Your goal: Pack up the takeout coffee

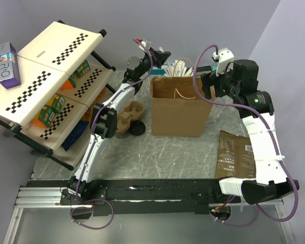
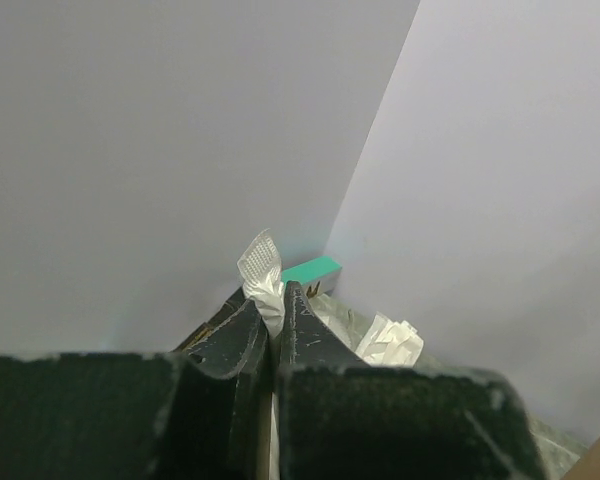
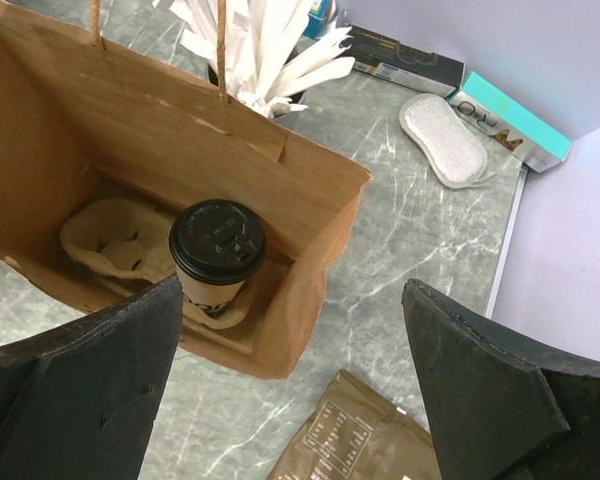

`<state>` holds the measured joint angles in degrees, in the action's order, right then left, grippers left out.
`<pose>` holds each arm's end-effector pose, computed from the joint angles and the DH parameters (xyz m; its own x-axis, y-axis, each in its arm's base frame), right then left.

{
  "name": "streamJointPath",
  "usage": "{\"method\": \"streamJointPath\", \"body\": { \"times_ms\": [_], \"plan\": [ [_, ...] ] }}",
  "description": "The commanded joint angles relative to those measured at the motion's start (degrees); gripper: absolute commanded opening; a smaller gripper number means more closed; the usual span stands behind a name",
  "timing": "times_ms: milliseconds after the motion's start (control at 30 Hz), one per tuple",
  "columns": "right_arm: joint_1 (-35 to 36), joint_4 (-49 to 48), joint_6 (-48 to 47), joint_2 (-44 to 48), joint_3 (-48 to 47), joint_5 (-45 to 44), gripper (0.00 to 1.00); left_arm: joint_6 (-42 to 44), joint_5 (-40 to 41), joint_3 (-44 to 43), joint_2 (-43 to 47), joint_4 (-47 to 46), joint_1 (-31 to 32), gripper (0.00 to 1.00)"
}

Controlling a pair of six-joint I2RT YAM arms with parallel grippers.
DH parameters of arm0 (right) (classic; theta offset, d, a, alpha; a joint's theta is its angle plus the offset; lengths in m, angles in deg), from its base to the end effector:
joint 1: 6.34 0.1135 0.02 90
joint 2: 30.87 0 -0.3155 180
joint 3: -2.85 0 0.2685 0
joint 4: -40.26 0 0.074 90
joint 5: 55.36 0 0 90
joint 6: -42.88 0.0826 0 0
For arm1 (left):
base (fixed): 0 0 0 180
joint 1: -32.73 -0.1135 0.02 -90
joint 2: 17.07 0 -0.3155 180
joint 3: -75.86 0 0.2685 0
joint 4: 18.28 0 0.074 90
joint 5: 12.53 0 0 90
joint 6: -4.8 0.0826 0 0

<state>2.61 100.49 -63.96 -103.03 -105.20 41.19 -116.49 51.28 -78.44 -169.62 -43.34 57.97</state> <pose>0.2781 0.0533 0.5069 -0.3152 -0.3410 -0.8857 -0.3641 0.9052 -0.2190 0.6181 -0.3317 0.3339 -0.0351 -0.4987 -0.8661 0.8433 0.4502 -0.2934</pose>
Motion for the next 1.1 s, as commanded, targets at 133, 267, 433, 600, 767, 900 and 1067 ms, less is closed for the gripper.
{"method": "streamJointPath", "body": {
  "times_ms": [133, 267, 433, 600, 767, 900, 1067],
  "plan": [
    [-0.5, -1.8, -0.4, 0.2, -2.1, -0.5, 0.96, 3.3, -2.1, -0.7, 10.8, -4.6, 0.3, 0.01],
    [-0.4, -2.0, -0.3, 1.3, -1.5, -0.2, 0.96, 4.6, -3.6, 2.2, 15.1, -4.0, 0.3, 0.01],
    [-0.5, -2.0, -0.4, 2.6, -1.5, 0.0, 0.96, 5.0, -5.9, 5.8, 22.0, -3.4, 0.2, 0.01],
    [-0.5, -2.2, -0.5, 4.6, -1.2, -0.2, 0.96, 7.9, -10.2, 11.6, 31.5, -0.7, 0.1, 0.01],
    [-0.5, -2.4, -0.7, 6.5, -0.7, -1.4, 0.96, 10.9, -16.8, 25.0, 44.1, 4.7, -0.7, 0.01],
    [-0.5, -2.2, -0.6, 7.9, -0.1, -1.3, 0.97, 17.2, -22.0, 37.1, 57.6, 11.2, -0.6, 0.01],
    [-0.5, -2.1, -0.2, 9.6, 1.0, -0.7, 0.97, 21.2, -21.9, 47.6, 64.3, 17.5, 1.0, 0.01]
  ]
}}
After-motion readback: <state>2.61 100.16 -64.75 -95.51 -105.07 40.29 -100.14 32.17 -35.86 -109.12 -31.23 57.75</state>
